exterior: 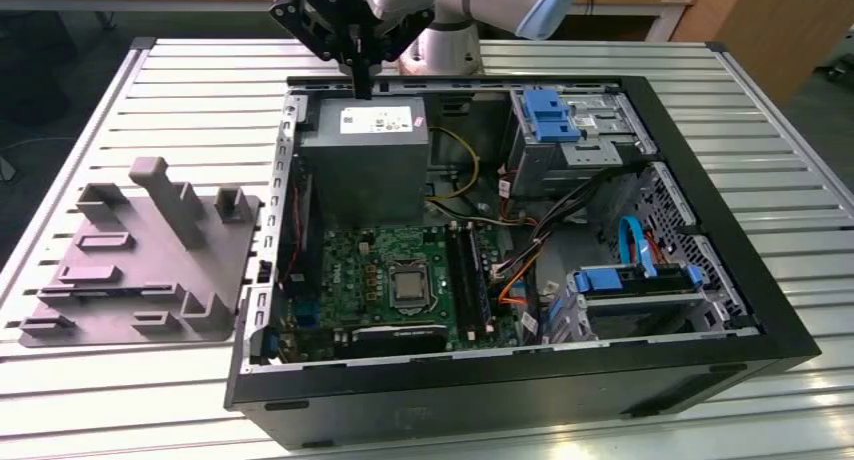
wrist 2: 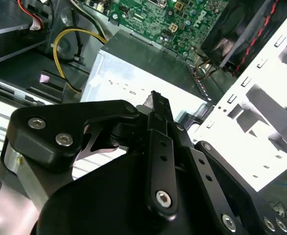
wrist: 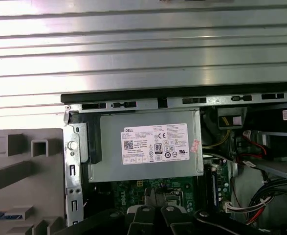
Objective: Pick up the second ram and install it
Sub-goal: 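Reach for the second ram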
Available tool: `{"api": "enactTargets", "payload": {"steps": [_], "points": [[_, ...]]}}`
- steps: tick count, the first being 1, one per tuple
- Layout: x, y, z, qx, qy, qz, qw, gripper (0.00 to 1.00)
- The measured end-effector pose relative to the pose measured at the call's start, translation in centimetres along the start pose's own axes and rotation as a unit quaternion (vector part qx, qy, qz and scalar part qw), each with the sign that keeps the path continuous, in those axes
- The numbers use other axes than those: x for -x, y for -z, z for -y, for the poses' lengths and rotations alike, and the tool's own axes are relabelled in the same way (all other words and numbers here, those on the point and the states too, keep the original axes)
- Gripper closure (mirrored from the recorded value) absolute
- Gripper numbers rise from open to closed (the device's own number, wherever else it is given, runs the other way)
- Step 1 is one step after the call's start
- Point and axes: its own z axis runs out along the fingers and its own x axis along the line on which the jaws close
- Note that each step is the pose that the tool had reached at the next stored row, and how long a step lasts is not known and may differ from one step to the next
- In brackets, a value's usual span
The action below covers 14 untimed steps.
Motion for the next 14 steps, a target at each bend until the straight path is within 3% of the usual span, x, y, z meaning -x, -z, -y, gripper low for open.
{"api": "enactTargets", "payload": {"steps": [14], "points": [[-3.25, 0.09, 0.25, 0.0000, 0.000, 0.0001, 1.0000, 0.90]]}}
